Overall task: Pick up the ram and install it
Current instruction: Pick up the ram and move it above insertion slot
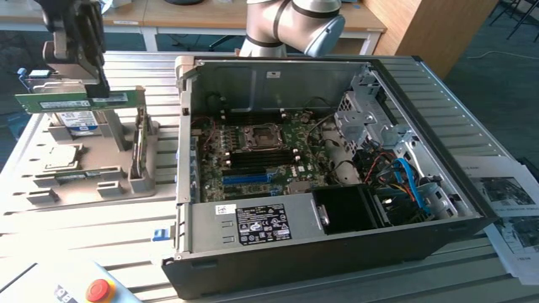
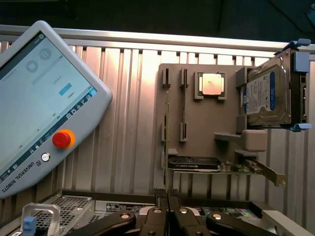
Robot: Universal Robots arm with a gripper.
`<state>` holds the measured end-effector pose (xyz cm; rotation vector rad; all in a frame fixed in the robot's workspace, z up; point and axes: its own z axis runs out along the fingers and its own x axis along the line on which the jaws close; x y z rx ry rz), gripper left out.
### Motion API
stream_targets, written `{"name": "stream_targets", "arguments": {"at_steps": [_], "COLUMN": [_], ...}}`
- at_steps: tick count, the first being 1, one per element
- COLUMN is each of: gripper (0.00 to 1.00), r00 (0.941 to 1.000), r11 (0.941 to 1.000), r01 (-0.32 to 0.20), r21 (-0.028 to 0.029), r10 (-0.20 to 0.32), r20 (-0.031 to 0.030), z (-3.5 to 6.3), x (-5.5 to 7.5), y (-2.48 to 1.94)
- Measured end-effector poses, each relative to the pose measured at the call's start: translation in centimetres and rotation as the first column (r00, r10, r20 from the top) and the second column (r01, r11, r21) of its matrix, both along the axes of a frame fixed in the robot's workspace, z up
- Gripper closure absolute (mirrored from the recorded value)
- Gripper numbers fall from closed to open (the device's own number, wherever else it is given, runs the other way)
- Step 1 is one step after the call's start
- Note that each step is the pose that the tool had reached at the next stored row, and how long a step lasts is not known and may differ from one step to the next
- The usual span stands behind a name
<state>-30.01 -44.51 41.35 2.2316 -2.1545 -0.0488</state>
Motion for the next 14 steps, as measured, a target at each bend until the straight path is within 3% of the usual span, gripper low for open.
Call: {"name": "stream_targets", "arguments": {"at_steps": [14], "gripper": [0.89], "r00": [1.0], "r11": [1.0], "r01": [0.0], "r21": [0.0], "r10": [0.0], "r20": [-0.0008], "z": [0.0], "x": [3.7], "y": [-0.36]}}
